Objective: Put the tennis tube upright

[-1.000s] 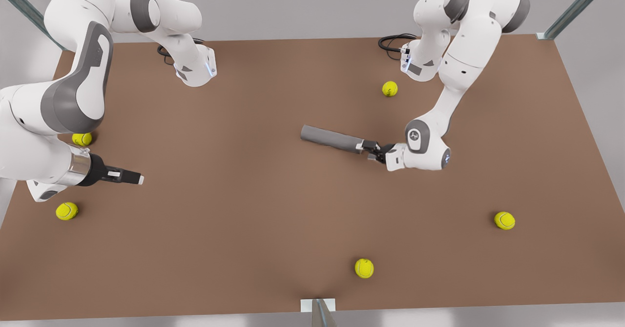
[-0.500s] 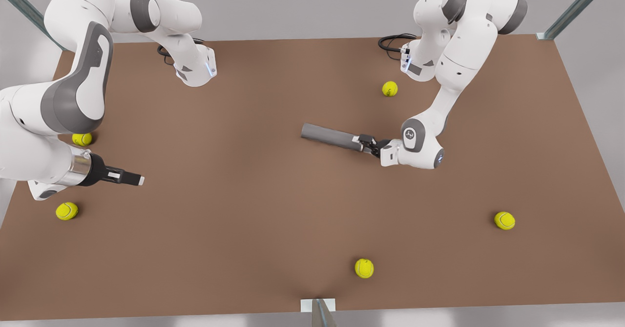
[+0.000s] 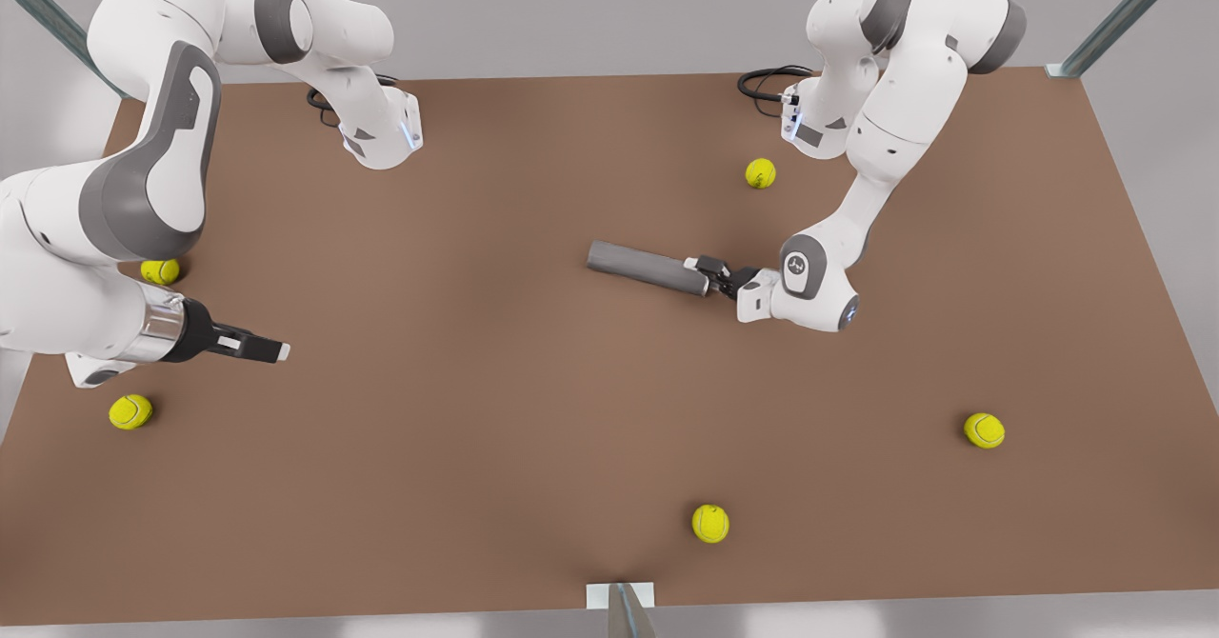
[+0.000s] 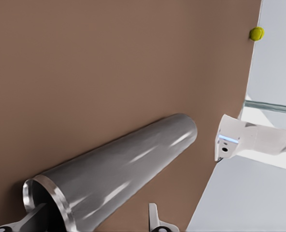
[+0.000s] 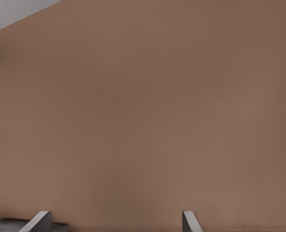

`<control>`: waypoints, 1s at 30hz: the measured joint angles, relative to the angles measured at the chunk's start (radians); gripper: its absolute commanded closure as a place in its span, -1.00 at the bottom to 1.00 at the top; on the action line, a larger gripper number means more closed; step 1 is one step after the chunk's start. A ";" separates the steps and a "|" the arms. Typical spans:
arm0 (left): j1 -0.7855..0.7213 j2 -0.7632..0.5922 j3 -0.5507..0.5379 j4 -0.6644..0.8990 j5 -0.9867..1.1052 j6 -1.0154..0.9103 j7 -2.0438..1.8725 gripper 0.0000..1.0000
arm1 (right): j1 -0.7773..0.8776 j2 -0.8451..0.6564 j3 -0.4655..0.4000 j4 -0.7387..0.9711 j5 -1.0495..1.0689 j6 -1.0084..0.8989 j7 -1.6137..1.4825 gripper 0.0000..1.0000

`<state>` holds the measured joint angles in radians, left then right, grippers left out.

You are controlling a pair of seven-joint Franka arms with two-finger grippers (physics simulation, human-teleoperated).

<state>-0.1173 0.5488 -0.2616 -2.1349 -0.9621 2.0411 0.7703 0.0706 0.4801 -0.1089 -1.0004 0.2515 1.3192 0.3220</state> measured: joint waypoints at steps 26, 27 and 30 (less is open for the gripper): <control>0.006 0.042 -0.029 0.057 -0.020 -0.034 -0.018 0.20 | 0.011 0.000 0.000 0.001 0.003 -0.001 0.043 -1.00; 0.007 0.040 -0.029 0.060 -0.019 -0.038 -0.019 0.21 | 0.011 0.000 0.000 0.001 0.003 -0.001 0.044 -1.00; 0.007 0.033 -0.026 0.063 -0.017 -0.049 -0.022 0.33 | 0.011 0.000 0.000 0.001 0.003 -0.001 0.046 -1.00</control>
<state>-0.1104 0.5815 -0.2879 -2.0717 -0.9790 1.9924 0.7478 0.0813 0.4801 -0.1088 -0.9999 0.2542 1.3180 0.3678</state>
